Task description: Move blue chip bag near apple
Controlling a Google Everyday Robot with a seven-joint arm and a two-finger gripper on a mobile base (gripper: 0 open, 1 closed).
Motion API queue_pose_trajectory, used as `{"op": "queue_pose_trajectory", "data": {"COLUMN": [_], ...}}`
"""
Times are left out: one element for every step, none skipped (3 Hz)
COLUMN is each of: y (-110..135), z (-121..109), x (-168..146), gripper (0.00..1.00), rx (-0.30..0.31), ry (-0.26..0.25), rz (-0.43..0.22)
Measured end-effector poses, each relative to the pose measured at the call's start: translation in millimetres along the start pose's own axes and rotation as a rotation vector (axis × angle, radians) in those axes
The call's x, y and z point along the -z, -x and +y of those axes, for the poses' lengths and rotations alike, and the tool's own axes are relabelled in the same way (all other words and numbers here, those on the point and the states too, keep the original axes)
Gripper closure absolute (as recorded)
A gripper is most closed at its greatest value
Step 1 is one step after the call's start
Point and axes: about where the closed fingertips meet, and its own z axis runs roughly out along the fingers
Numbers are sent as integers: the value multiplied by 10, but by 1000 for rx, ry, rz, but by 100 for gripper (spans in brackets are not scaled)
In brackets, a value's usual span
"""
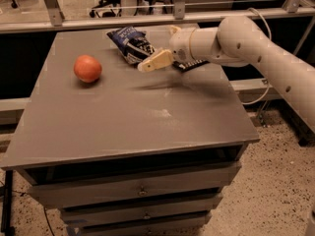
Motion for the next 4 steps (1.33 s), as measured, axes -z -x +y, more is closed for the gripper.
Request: {"op": "queue_pose_trajectory", "data": {"y": [-91, -129, -139, -125], "z": [-115, -144, -115, -71], "x": [-173, -340, -464, -562], "gripper": [0, 17, 41, 64], "rx": [16, 28, 28, 28], "ry": [5, 19, 35, 53], "rz": [22, 28, 17, 6]}}
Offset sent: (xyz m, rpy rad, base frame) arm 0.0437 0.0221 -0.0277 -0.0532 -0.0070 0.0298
